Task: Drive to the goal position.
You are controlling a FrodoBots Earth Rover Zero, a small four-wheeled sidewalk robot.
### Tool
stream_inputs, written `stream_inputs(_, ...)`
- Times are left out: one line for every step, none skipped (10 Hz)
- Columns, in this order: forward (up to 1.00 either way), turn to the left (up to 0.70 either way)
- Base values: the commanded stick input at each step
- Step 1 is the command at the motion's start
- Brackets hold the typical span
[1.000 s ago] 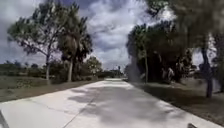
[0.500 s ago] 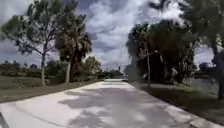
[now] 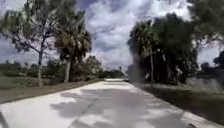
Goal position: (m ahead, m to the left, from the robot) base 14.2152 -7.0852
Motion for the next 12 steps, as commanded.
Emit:
stream_inputs(0.69,0.01)
stream_inputs(0.69,0.01)
stream_inputs(0.69,0.01)
stream_inputs(0.69,0.01)
stream_inputs(0.69,0.01)
stream_inputs(0.69,0.01)
stream_inputs(0.69,0.01)
stream_inputs(0.69,0.01)
stream_inputs(0.69,0.01)
stream_inputs(0.69,0.01)
stream_inputs(0.69,0.01)
stream_inputs(0.69,0.01)
